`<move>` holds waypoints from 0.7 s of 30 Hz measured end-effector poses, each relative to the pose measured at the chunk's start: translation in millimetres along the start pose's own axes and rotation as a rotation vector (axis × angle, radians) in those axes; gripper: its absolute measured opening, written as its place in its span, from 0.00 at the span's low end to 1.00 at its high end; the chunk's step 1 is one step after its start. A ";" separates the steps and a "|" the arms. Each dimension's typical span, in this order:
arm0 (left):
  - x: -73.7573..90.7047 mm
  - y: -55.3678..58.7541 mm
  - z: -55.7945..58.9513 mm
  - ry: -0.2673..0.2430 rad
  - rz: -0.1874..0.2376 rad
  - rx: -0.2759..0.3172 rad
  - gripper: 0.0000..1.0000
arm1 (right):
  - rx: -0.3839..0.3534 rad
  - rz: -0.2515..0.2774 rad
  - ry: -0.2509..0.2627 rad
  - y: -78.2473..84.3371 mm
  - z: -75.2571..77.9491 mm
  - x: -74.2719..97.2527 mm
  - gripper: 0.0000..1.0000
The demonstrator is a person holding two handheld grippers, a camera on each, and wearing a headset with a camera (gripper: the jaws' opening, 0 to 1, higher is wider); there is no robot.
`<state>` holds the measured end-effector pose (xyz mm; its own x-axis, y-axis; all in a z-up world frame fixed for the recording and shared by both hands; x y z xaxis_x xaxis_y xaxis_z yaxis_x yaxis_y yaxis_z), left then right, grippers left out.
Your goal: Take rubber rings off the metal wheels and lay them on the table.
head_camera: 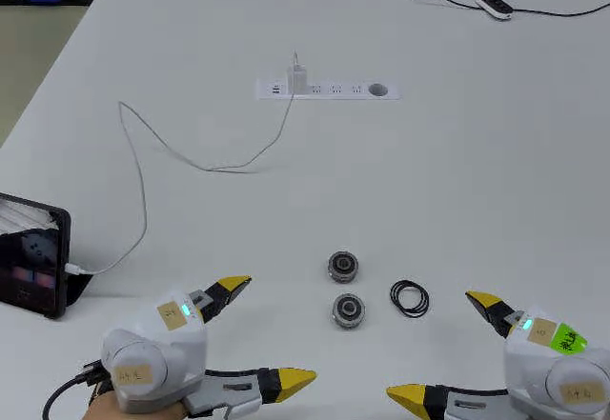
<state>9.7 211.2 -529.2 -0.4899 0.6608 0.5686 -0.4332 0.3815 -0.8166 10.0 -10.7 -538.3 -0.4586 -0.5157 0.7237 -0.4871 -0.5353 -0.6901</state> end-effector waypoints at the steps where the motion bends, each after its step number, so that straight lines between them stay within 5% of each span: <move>1: 0.5 0.1 0.5 -0.001 0.003 -0.001 0.88 | 0.003 0.004 0.003 -1.1 -0.4 0.3 0.99; 21: 9.7 3.2 -3.3 -0.018 0.036 0.033 0.97 | -0.005 0.031 0.027 -10.4 -5.3 -0.3 0.99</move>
<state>6.0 221.0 -526.6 -0.5194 0.6616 0.5409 -0.4398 0.3358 -0.8330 11.3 -1.5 -531.3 -0.4933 -0.5141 0.7017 -0.4759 -0.5157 -0.7125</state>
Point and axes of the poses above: the centre of the closed fingertips' face, and the gripper's own axes: x roughly backward along the fingers, z roughly to its right, y roughly out of its underside, the point moved 5 cm from there along x, roughly backward along the fingers, and after that the axes turned 10 degrees about -z, right-handed, at the moved point
